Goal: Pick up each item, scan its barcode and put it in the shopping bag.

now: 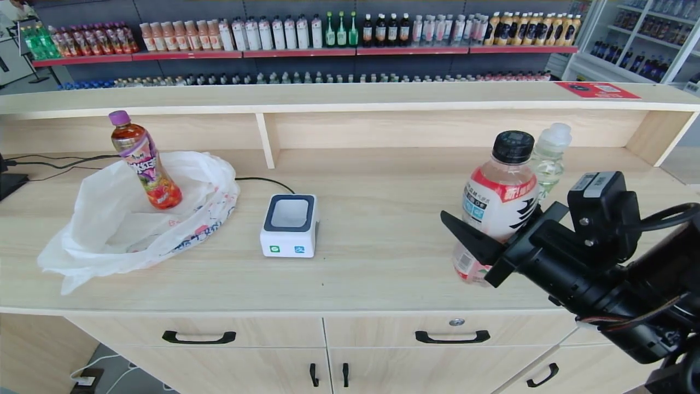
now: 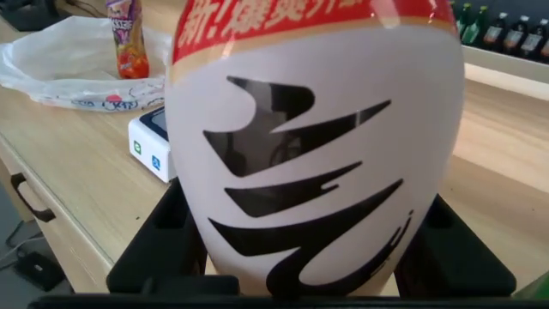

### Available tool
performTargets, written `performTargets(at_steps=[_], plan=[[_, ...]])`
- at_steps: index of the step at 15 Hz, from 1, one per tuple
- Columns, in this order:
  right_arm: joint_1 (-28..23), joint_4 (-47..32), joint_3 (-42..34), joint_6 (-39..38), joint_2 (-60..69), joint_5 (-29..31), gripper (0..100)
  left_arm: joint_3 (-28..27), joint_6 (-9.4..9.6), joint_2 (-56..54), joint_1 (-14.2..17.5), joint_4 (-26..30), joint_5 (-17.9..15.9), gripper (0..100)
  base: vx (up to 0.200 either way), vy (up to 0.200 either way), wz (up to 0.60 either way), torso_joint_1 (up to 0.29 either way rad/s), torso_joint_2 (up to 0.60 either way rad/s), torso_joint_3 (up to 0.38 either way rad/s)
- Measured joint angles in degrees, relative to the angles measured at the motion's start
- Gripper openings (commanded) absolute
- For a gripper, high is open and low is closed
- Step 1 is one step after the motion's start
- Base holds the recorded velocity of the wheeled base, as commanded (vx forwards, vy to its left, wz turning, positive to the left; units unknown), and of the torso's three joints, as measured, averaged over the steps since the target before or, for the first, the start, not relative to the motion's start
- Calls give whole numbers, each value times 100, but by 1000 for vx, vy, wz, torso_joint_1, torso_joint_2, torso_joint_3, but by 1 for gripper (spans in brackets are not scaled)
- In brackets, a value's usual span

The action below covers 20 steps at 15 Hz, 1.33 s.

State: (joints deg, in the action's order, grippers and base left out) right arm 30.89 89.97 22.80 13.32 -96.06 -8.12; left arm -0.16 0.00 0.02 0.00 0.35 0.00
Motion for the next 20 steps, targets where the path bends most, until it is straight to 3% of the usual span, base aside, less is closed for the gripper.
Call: performTargets(at_steps=[2, 6, 12, 20], plan=[[-88, 9, 63, -49, -46, 90, 0, 0, 0, 0, 0, 0, 0, 100, -200, 0, 0, 12, 0, 2], [-39, 22, 82, -616, -27, -66, 0, 0, 2, 0, 0, -2, 0, 100, 0, 0, 0, 0, 0, 0], [-463, -13, 171, -657, 17, -33, 0, 0, -10, 0, 0, -2, 0, 100, 0, 200, 0, 15, 3, -2], [-457, -6, 840, -857, -435, -30, 0, -2, -51, 0, 10, 2, 7, 100, 0, 200, 0, -1, 4, 4]])
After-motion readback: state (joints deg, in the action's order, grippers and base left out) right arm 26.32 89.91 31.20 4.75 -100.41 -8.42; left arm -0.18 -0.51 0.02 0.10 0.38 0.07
